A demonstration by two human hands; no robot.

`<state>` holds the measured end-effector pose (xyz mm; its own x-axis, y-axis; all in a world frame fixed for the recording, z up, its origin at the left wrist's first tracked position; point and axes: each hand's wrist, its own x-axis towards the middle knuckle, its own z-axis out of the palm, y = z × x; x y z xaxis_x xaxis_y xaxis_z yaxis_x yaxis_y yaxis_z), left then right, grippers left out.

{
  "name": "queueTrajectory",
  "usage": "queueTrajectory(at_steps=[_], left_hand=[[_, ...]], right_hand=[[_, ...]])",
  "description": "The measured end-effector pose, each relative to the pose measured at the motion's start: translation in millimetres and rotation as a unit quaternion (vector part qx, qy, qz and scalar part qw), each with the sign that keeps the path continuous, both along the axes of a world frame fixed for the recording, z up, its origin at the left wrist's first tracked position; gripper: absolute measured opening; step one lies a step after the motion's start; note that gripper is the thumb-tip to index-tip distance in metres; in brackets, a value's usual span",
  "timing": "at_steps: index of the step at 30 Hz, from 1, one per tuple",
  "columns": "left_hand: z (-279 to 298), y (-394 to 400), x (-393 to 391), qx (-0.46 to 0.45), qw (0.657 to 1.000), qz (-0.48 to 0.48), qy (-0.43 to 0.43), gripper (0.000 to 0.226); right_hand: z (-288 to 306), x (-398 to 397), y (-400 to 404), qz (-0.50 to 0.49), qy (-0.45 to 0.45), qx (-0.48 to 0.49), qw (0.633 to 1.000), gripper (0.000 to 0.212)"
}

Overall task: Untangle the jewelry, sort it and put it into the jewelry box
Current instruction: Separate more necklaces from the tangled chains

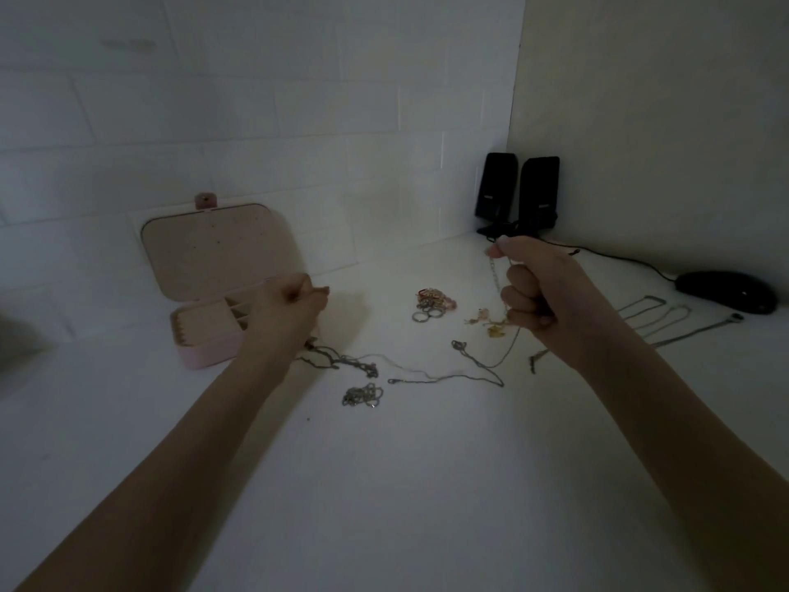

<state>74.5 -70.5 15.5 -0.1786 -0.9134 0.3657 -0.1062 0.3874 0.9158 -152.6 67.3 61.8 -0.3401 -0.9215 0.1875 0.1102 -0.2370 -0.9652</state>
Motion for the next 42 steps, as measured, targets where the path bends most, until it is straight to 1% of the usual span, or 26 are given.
queueTrajectory(at_steps=[2,3,4,6,7,8,10,11,13,16,18,19,21,22,24,26,29,30,32,34,35,37,38,39,40,42], left_hand=[[8,13,-8,0.118,0.982,-0.081,0.121,0.037],[12,20,-11,0.144,0.974,-0.109,0.136,0.032],[13,25,-13,0.139,0.978,-0.115,0.101,0.027],[11,36,-16,0.083,0.989,-0.122,-0.003,0.015],[10,40,-18,0.055,0.989,-0.136,-0.037,0.011],[9,45,-21,0.03,0.984,-0.163,-0.063,0.015],[7,52,-26,-0.004,0.962,-0.251,-0.104,0.026],[6,55,-28,-0.003,0.951,-0.288,-0.115,0.03],[5,59,-30,0.018,0.938,-0.328,-0.108,0.027],[7,62,-31,0.029,0.946,-0.311,-0.084,0.006],[9,62,-30,0.037,0.954,-0.289,-0.069,0.017],[10,62,-30,0.044,0.955,-0.287,-0.064,0.02],[12,62,-29,0.053,0.951,-0.298,-0.061,0.021],[12,62,-28,0.049,0.948,-0.307,-0.069,0.021],[11,62,-27,0.019,0.942,-0.315,-0.11,0.017],[7,61,-27,0.003,0.94,-0.308,-0.146,0.018],[3,59,-26,-0.006,0.948,-0.27,-0.17,0.021],[2,58,-27,-0.027,0.95,-0.248,-0.185,0.022],[-3,53,-27,-0.1,0.951,-0.186,-0.224,0.017],[-7,47,-28,-0.151,0.948,-0.14,-0.243,0.008],[-8,45,-28,-0.149,0.951,-0.139,-0.233,0.009],[-5,47,-30,-0.071,0.967,-0.19,-0.155,0.024],[-2,51,-31,-0.018,0.966,-0.237,-0.106,0.029],[1,55,-32,0.023,0.957,-0.279,-0.072,0.029],[3,58,-33,0.041,0.949,-0.307,-0.059,0.027],[2,61,-35,0.065,0.939,-0.335,-0.036,0.021]], right_hand=[[-2,3,0,0.013,0.031,0.006,0.999,0.02],[-4,5,-1,0.023,0.044,0.008,0.999,0.02],[-5,7,-2,0.036,0.055,0.01,0.998,0.02],[-7,11,-2,0.067,0.076,0.009,0.995,0.02],[-7,13,-2,0.082,0.087,0.007,0.993,0.02],[-8,15,-1,0.096,0.099,0.004,0.99,0.02],[-10,19,0,0.121,0.131,-0.001,0.984,0.021],[-12,21,0,0.128,0.154,-0.001,0.98,0.021],[-16,25,-1,0.131,0.215,0.001,0.968,0.019],[-18,29,-4,0.108,0.288,0.001,0.952,0.019],[-18,25,-7,0.052,0.322,0.011,0.945,0.022],[-18,22,-9,0.002,0.344,0.014,0.939,0.024],[-24,11,-15,-0.114,0.407,0.022,0.906,0.025],[-28,6,-17,-0.147,0.445,0.035,0.883,0.023],[-37,3,-19,-0.147,0.512,0.069,0.843,0.02],[-46,5,-21,-0.115,0.544,0.108,0.824,0.02],[-51,10,-24,-0.097,0.564,0.139,0.808,0.023],[-52,10,-26,-0.099,0.566,0.14,0.806,0.022],[-53,10,-27,-0.101,0.575,0.134,0.801,0.016],[-55,13,-28,-0.1,0.569,0.113,0.809,0.01],[-56,16,-28,-0.097,0.539,0.089,0.832,0.007],[-52,26,-27,-0.064,0.425,0.016,0.903,0.003],[-48,32,-25,-0.036,0.368,-0.024,0.929,0.006],[-43,37,-22,-0.016,0.327,-0.06,0.943,0.01],[-38,41,-20,-0.01,0.299,-0.085,0.95,0.013],[-31,43,-15,-0.029,0.257,-0.104,0.96,0.016]])
